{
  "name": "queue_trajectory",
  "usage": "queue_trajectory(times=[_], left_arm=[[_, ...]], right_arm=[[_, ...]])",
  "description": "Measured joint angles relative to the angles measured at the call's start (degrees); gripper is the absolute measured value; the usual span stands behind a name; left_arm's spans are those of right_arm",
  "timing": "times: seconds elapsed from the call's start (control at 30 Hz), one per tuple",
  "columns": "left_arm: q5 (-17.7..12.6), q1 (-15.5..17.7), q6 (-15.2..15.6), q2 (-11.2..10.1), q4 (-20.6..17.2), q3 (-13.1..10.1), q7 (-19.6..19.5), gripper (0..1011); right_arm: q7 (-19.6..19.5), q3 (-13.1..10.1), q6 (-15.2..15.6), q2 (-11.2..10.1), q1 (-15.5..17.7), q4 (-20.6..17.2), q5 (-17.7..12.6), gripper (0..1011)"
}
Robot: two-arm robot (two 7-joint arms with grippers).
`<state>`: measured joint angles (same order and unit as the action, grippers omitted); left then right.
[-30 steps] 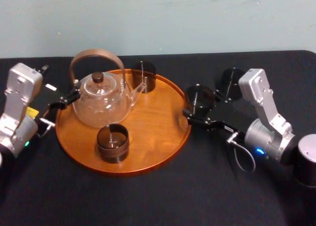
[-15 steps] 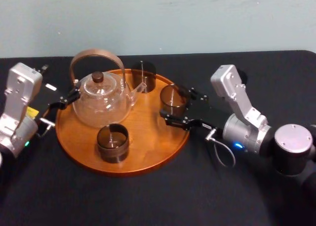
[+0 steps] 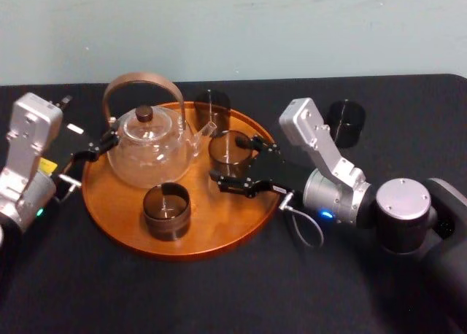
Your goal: Pick up the glass from the table and place it on the tray.
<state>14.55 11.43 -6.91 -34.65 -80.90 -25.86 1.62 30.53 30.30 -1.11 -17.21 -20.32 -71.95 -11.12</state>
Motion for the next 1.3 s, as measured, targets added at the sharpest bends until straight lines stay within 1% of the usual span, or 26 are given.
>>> queue_trajectory(times=[0.13, 0.57, 0.87, 1.3], left_arm=[[0.0, 0.0, 0.0, 0.0, 0.0, 0.0, 0.0, 1010], [0.0, 0.0, 0.0, 0.0, 0.0, 0.0, 0.0, 1010], [0.0, 0.0, 0.0, 0.0, 0.0, 0.0, 0.0, 1009], [0.0, 0.0, 0.0, 0.0, 0.0, 0.0, 0.0, 1009]], right_arm=[[0.3, 0.7, -0.1, 0.5, -0.4, 0.5, 0.0, 903], [1.1, 2.3, -0.6, 0.8, 0.2, 1.1, -0.4, 903], [1.3, 2.7, -1.1, 0.9, 0.9, 1.7, -1.0, 903], [1.7, 3.1, -1.8, 1.4, 0.8, 3.7, -1.3, 903]])
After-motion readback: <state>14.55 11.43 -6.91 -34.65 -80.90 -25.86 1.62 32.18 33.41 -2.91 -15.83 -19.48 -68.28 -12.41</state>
